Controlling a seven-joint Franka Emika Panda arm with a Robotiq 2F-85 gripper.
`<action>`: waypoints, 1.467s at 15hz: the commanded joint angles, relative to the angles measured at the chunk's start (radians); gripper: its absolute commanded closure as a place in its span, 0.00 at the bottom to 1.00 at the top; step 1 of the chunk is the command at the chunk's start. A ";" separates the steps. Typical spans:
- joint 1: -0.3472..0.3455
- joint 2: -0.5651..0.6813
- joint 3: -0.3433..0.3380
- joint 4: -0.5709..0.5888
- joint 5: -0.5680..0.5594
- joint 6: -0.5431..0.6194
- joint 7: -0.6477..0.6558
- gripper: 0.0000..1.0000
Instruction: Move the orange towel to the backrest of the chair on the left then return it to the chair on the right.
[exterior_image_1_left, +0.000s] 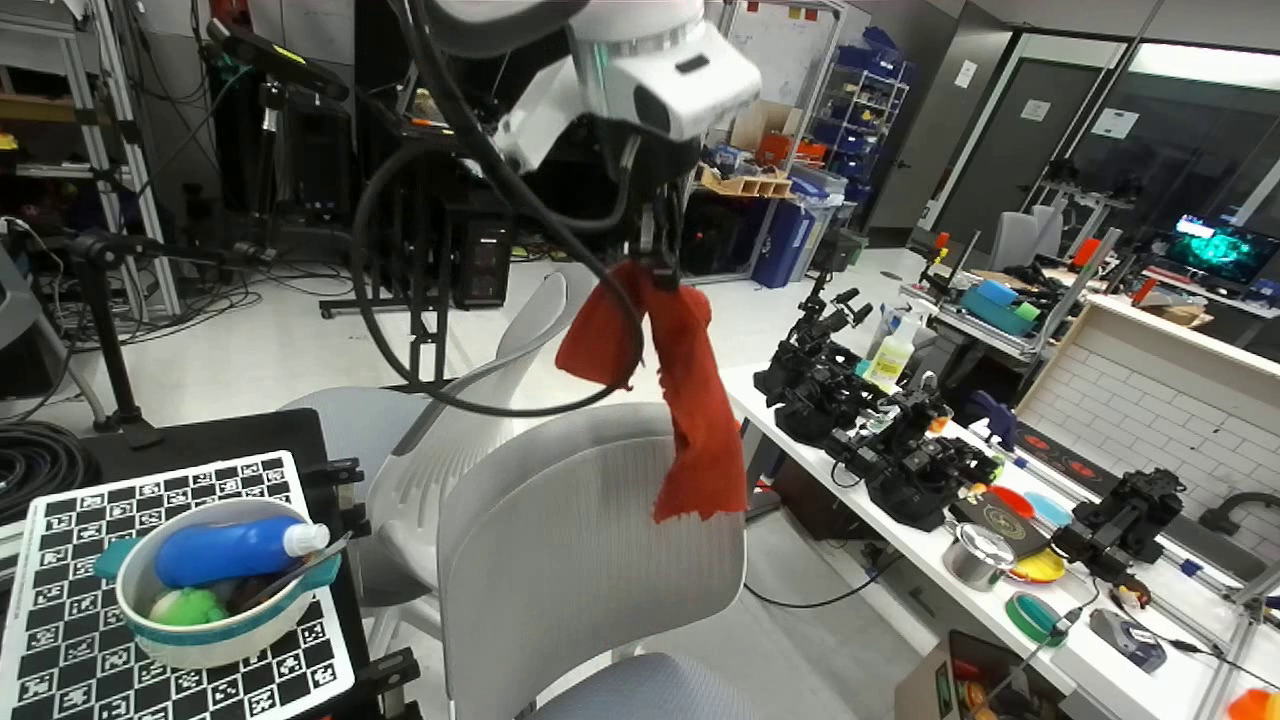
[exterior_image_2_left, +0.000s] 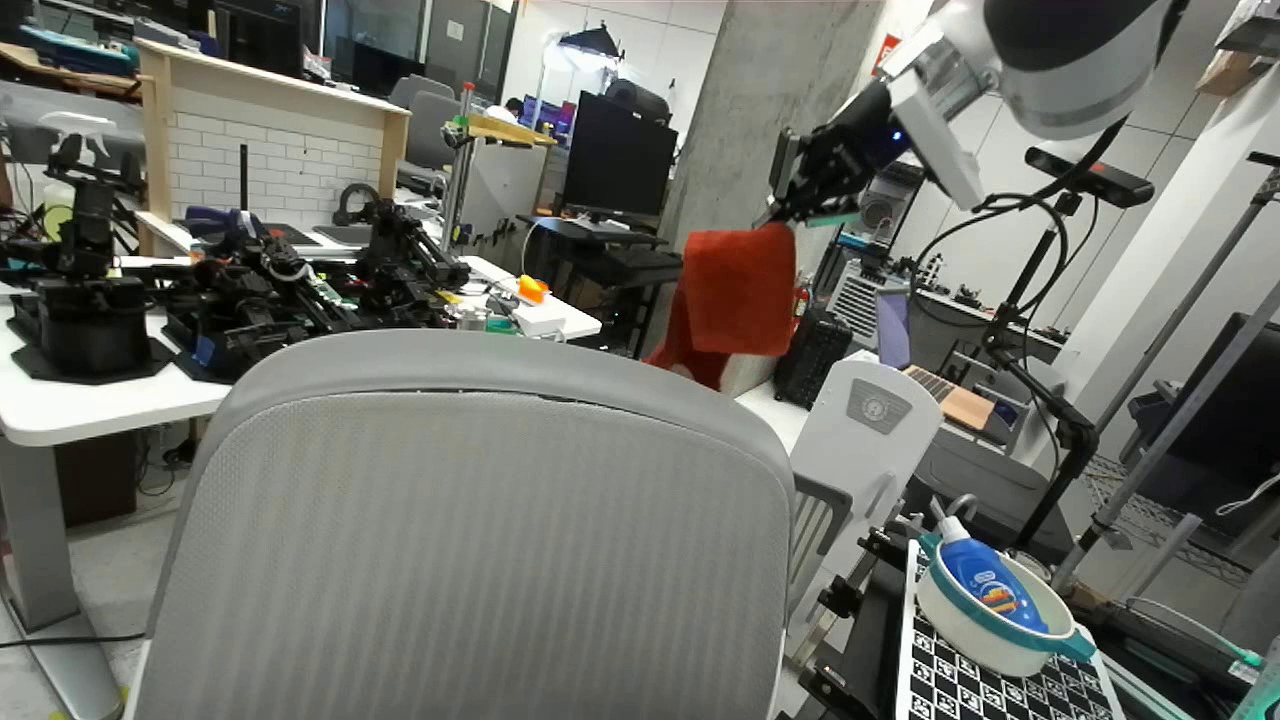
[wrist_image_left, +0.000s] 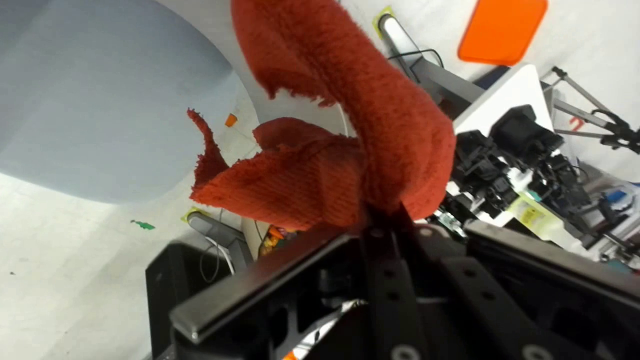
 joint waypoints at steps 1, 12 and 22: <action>0.005 -0.113 -0.006 0.020 0.022 -0.070 -0.039 0.99; 0.112 -0.071 0.093 0.142 0.015 -0.072 -0.063 0.99; 0.180 0.029 0.207 0.078 -0.048 -0.024 -0.041 0.99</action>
